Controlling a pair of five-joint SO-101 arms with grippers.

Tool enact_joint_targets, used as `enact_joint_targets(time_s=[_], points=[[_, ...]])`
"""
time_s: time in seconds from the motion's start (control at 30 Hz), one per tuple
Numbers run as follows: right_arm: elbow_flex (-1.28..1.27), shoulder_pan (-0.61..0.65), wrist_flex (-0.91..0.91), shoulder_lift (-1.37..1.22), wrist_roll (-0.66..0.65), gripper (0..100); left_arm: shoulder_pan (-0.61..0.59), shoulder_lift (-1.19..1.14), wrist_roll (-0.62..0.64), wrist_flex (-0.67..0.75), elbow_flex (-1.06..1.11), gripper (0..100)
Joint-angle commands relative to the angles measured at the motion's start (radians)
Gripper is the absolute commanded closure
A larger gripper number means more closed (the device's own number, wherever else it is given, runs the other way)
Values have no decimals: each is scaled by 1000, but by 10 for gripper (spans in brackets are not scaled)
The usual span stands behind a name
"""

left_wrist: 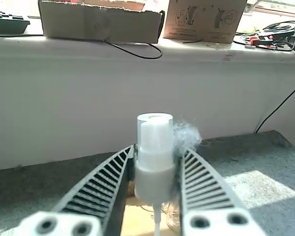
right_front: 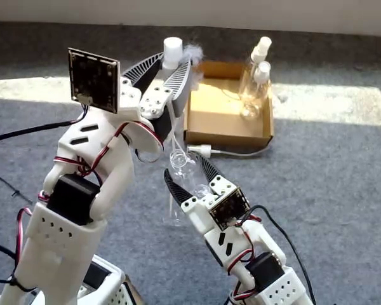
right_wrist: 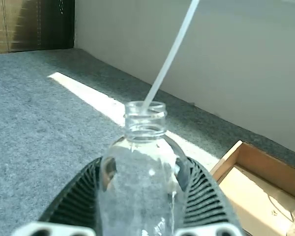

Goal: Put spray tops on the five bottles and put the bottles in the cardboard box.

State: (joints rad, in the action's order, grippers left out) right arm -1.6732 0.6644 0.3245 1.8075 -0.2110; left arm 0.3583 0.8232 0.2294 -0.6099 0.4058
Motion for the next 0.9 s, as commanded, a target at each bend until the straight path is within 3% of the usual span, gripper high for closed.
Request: enact_joint_targets(time_s=[0.0, 0.1, 0.4, 0.7, 0.87], points=[[-105, 2, 8, -1, 6, 995, 4, 31, -2, -3, -21, 994], [-105, 2, 8, -1, 6, 995, 7, 73, -2, -3, 50, 994], [-97, -1, 8, 4, 14, 995, 179, 202, -2, -2, 344, 994], [-97, -165, 7, 5, 155, 995, 183, 308, -8, 2, 504, 991], [-101, -168, 7, 5, 158, 995, 189, 314, -57, 3, 510, 957]])
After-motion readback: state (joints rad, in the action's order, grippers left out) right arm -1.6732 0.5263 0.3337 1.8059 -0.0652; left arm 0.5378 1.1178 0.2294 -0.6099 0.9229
